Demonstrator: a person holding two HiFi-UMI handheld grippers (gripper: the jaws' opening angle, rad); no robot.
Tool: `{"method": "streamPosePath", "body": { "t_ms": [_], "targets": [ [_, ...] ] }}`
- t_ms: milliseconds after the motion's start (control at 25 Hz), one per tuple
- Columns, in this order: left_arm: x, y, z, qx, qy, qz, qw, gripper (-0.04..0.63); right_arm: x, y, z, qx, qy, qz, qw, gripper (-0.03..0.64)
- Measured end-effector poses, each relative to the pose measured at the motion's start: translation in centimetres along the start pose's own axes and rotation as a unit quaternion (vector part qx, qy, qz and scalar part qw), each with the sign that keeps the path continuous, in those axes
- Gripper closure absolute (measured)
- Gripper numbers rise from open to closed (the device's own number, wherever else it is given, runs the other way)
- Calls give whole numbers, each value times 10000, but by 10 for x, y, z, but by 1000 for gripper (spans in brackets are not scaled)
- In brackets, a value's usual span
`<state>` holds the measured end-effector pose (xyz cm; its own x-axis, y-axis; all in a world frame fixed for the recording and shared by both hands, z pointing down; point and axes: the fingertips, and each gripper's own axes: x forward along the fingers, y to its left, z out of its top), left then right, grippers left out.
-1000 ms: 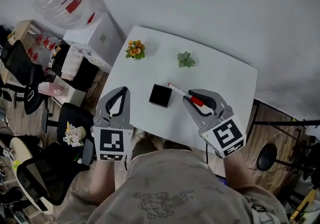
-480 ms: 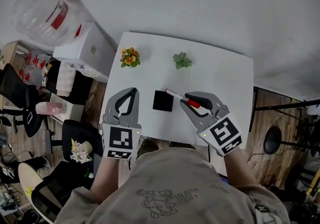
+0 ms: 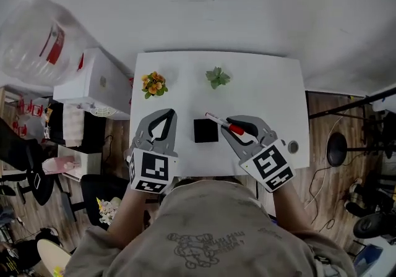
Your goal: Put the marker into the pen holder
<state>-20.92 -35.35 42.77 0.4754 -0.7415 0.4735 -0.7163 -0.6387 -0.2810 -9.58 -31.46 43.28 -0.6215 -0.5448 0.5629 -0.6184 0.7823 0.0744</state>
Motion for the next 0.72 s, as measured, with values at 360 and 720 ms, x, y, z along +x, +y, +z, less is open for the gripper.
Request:
{"method": "streamPosePath", "body": {
  "t_ms": [360,720],
  "targets": [
    [4,-1,-17,28,37,-425,9991,595,32,19,-30,25,795,151,9967,518],
    [-7,1,-45,-214,217,-418,9987,595,83,40,-95,-62,1778,474,9829,518]
  ]
}}
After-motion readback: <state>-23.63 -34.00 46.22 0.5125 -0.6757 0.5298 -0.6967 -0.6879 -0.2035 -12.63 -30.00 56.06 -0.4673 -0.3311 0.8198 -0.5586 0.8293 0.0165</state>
